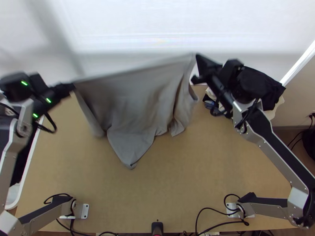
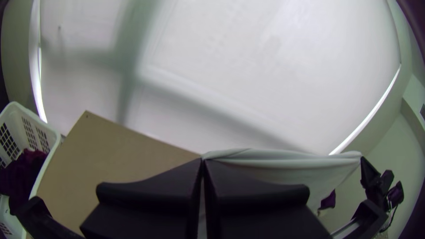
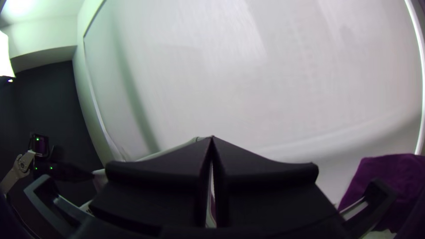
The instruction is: Fold the t-shirt
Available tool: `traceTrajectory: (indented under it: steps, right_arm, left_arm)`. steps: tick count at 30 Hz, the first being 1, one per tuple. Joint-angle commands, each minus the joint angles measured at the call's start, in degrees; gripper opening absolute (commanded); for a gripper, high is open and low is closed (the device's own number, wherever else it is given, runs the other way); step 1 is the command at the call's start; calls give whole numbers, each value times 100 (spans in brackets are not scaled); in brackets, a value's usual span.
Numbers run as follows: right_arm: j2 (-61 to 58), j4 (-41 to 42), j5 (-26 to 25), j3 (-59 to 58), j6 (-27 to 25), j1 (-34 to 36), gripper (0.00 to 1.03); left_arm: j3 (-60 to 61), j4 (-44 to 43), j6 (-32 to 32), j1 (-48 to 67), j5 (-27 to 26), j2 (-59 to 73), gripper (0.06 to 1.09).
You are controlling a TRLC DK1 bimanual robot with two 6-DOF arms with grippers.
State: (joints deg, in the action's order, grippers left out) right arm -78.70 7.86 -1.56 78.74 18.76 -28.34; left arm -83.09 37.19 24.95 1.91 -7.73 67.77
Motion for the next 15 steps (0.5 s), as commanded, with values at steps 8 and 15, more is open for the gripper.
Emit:
traceTrajectory:
  steps: [8,15]
  right_arm:
    - [953,-1322,191,-1335,479,303,3]
    - [1629,-2842,622,-2064,1279,303,3]
  left_arm:
    - [2174,227,-333,635,78,-730,10]
    - [2491,517,-465,872,-308,-747,10]
